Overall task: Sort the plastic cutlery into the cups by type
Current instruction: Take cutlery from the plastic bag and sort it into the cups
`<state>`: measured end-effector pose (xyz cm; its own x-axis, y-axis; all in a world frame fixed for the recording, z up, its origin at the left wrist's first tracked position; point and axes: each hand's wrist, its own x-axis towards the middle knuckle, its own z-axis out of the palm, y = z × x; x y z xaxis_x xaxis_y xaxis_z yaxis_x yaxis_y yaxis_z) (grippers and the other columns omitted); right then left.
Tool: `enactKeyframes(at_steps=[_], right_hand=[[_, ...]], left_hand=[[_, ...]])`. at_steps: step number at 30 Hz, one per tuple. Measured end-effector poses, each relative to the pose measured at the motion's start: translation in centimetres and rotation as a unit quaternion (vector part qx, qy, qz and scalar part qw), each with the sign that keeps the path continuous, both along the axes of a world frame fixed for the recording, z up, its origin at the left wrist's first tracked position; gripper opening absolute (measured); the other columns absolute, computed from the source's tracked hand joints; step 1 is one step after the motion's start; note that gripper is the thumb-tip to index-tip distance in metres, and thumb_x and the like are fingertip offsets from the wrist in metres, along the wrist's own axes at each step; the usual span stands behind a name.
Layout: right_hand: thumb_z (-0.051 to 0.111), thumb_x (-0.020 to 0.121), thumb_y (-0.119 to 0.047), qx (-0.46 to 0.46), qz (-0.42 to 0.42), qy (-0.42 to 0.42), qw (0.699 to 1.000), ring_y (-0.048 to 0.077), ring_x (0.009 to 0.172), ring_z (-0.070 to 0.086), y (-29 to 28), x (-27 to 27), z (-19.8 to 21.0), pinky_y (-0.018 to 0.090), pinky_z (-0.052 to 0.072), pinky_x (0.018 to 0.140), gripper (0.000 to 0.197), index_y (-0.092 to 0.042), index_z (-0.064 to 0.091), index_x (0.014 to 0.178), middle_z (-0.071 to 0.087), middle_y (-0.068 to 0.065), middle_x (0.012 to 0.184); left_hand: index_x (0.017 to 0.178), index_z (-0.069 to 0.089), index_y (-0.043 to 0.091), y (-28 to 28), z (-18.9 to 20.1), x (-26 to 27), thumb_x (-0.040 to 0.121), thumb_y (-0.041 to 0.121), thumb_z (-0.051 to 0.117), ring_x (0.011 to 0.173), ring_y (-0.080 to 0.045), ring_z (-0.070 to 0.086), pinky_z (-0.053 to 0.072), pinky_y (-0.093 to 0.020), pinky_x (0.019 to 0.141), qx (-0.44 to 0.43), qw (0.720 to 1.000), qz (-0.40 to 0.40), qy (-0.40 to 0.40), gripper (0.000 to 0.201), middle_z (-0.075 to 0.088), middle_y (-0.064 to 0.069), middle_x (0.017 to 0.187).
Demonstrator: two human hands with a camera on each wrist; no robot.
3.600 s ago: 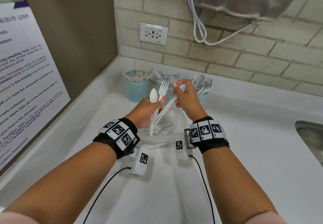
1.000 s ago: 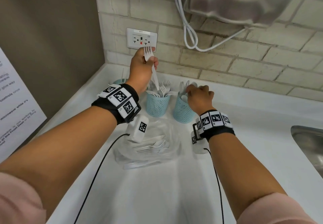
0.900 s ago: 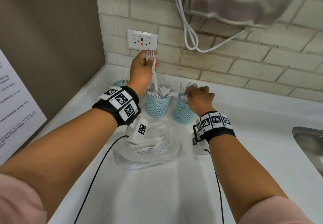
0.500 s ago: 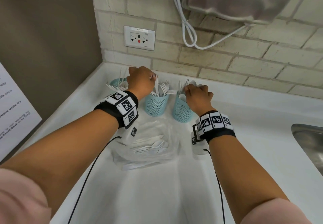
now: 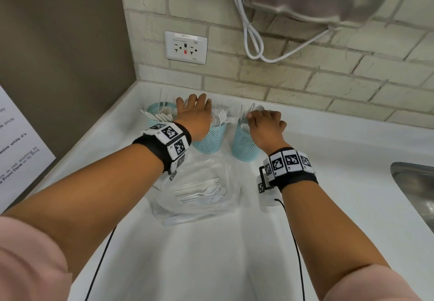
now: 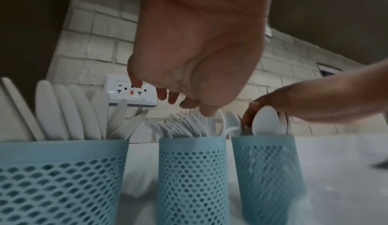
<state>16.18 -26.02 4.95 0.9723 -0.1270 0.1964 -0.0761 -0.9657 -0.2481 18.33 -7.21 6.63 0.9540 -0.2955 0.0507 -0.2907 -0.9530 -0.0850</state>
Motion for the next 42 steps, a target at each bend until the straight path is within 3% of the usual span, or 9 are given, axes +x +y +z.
enactKeyframes(at_steps=[3,6,10,15,17,24,34,38,42], right_hand=[[0.041,0.096,-0.024,0.022,0.003,-0.106,0.994,0.031,0.122,0.035,0.4,-0.7,0.7,0.038,0.027,0.095,0.029,-0.016,0.059,0.117,0.053,0.008,0.127],[0.047,0.081,-0.011,0.104,0.069,-0.248,0.961,0.030,0.102,0.051,1.8,-2.4,1.6,0.035,0.037,0.083,0.024,-0.011,0.068,0.092,0.065,0.008,0.100],[0.050,0.083,0.001,0.155,0.208,-0.006,0.966,0.019,0.085,0.060,4.7,-5.4,1.9,0.033,0.044,0.093,0.025,-0.007,0.073,0.081,0.063,0.002,0.084],[0.052,0.091,-0.012,-0.026,0.183,0.303,0.935,0.020,0.130,0.042,6.5,-7.6,0.3,0.030,0.031,0.109,0.040,-0.022,0.057,0.129,0.044,0.001,0.143],[0.055,0.088,-0.008,0.012,0.147,0.335,0.931,0.018,0.131,0.040,6.3,-7.9,-0.6,0.029,0.035,0.104,0.052,-0.024,0.047,0.137,0.036,-0.001,0.148],[0.052,0.086,-0.002,0.011,0.135,0.359,0.923,0.021,0.139,0.032,6.7,-8.8,-1.8,0.037,0.035,0.110,0.074,-0.020,0.019,0.150,0.022,0.001,0.156],[0.055,0.088,-0.011,0.026,0.115,0.352,0.929,0.020,0.142,0.024,6.7,-9.4,-2.3,0.037,0.024,0.116,0.070,-0.017,0.020,0.149,0.021,0.003,0.156],[0.051,0.089,-0.005,0.041,0.116,0.349,0.929,0.023,0.139,0.031,6.6,-9.8,-1.8,0.036,0.028,0.113,0.064,-0.012,0.026,0.147,0.028,0.006,0.154],[0.053,0.086,-0.004,0.079,0.097,0.348,0.929,0.021,0.137,0.034,6.2,-9.9,-2.0,0.037,0.033,0.111,0.069,-0.019,0.027,0.147,0.028,0.002,0.153]], left_hand=[[0.147,0.017,0.008,0.2,1.2,-1.5,0.097,0.036,0.038,0.136,-0.030,0.017,0.018,-0.048,0.106,-0.080,0.997,0.001,-0.023,0.061,0.017,-0.010,0.150],[0.126,0.052,0.009,0.3,1.9,-4.0,0.092,0.024,0.048,0.121,-0.032,0.037,0.031,-0.042,0.096,-0.166,0.982,-0.007,-0.089,0.037,0.043,-0.014,0.130],[0.102,0.062,0.003,0.5,0.5,-6.7,0.090,0.008,0.046,0.095,-0.031,0.059,0.047,-0.034,0.076,-0.175,0.979,-0.005,0.102,0.021,0.062,-0.013,0.104],[0.112,0.057,0.001,1.2,-2.6,-9.1,0.087,0.023,0.061,0.096,-0.026,0.057,0.045,-0.030,0.077,-0.018,0.964,-0.050,0.261,0.034,0.060,-0.013,0.115],[0.125,0.052,0.003,1.7,-3.3,-9.3,0.086,0.028,0.064,0.107,-0.025,0.055,0.045,-0.032,0.087,-0.010,0.955,-0.050,0.293,0.047,0.056,-0.011,0.124],[0.117,0.056,0.000,2.4,-5.4,-10.4,0.085,0.023,0.062,0.098,-0.024,0.057,0.047,-0.032,0.082,-0.016,0.955,-0.062,0.291,0.040,0.059,-0.013,0.118],[0.069,0.045,0.006,2.6,-5.9,-11.5,0.087,0.026,0.059,0.067,-0.022,0.048,0.033,-0.026,0.056,-0.001,0.963,-0.083,0.255,0.030,0.050,-0.010,0.084],[0.115,0.051,0.005,2.8,-6.7,-11.9,0.087,0.028,0.059,0.098,-0.027,0.056,0.041,-0.030,0.072,-0.030,0.966,-0.072,0.247,0.037,0.053,-0.010,0.112],[0.129,0.042,0.005,3.3,-7.1,-11.4,0.088,0.035,0.061,0.111,-0.027,0.053,0.044,-0.033,0.089,-0.075,0.962,-0.055,0.257,0.054,0.052,-0.010,0.126]])
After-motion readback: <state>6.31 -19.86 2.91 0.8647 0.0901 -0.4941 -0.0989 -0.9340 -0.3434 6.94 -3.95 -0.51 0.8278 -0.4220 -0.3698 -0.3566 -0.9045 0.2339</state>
